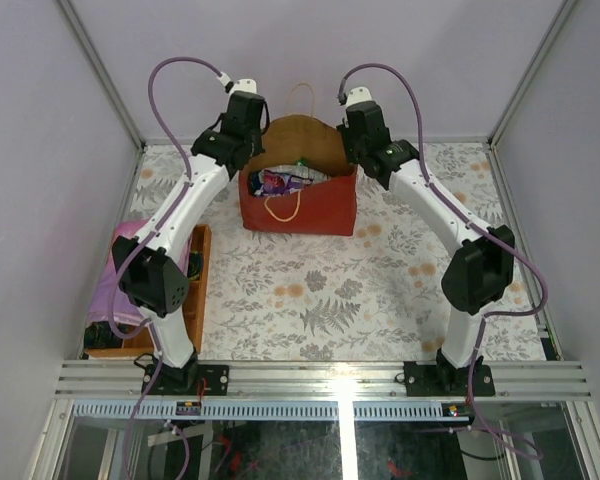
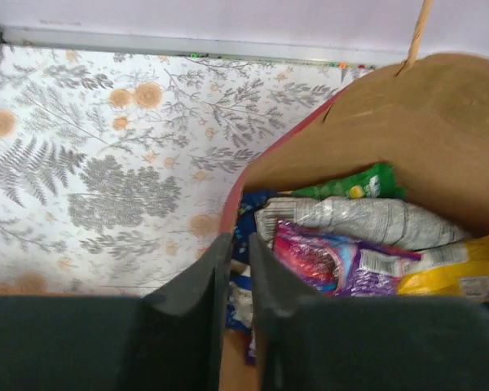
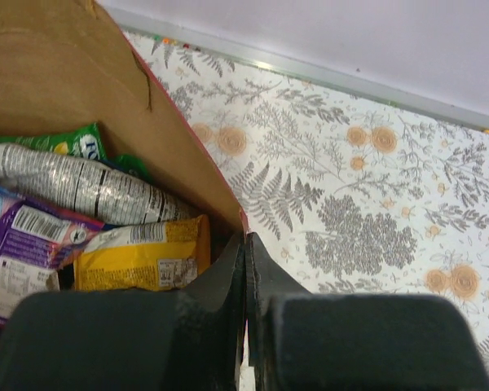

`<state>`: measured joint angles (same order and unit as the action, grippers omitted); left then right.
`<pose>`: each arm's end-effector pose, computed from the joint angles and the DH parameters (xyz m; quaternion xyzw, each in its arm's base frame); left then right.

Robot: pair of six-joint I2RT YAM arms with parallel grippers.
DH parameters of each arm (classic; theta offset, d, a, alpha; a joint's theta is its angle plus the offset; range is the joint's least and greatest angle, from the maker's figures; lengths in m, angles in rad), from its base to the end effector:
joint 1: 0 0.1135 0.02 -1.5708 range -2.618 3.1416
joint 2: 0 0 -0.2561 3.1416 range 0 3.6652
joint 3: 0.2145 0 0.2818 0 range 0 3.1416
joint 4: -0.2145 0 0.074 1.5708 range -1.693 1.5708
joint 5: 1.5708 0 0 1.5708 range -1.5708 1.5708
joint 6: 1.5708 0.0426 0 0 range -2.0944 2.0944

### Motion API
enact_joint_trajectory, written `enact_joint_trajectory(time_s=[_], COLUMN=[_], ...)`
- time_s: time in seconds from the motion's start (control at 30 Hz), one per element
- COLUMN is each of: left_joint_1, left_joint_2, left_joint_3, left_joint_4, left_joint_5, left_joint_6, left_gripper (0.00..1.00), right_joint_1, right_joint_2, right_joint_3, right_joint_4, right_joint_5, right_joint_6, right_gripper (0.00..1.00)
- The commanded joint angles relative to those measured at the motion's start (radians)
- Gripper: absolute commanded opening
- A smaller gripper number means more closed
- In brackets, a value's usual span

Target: Take the snacks out of the paper bag

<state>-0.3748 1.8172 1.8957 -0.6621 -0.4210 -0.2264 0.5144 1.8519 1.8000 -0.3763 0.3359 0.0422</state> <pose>0.4218 -0.1472 0.3811 -0.0349 0.8662 0.0386 0.4970 0.4187 0.2205 0.3577 -0.1061 0.8275 0.0112 0.5512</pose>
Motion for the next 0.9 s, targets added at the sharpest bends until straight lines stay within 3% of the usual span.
enact_joint_trajectory(time_s=[0.0,0.07,0.1,0.13,0.33,0.53,0.67,0.87], left_joint_1=[0.011,0.011,0.010,0.011,0.040,0.078,0.102,0.101], left_joint_2=[-0.014,-0.029,-0.025,-0.012,0.149,0.279,0.399,0.480], left_joint_3=[0.085,0.099,0.113,0.140,0.305,0.326,0.453,0.472], left_joint_4=[0.009,0.057,0.072,0.074,0.089,0.287,0.316,0.430], left_joint_5=[0.001,0.068,0.111,0.149,0.221,0.290,0.343,0.383], left_joint_6=[0.046,0.084,0.119,0.146,0.217,0.293,0.299,0.358], left_gripper=[0.43,0.85,0.97,1.00,1.00,1.00,1.00,1.00], right_joint_1=[-0.017,-0.023,-0.024,-0.024,-0.040,-0.077,-0.081,-0.086], right_joint_2=[0.009,0.030,0.041,0.050,0.074,0.061,0.052,0.049], right_joint_3=[0.137,0.170,0.189,0.201,0.213,0.189,0.168,0.156], right_joint_4=[0.096,0.089,0.084,0.079,0.083,0.094,0.097,0.101], right_joint_5=[0.006,-0.008,-0.015,-0.021,-0.078,-0.151,-0.169,-0.181], right_joint_6=[-0.021,-0.020,-0.018,-0.018,-0.018,-0.017,-0.023,-0.023], right_gripper=[0.00,0.00,0.00,0.00,0.00,0.00,0.00,0.00])
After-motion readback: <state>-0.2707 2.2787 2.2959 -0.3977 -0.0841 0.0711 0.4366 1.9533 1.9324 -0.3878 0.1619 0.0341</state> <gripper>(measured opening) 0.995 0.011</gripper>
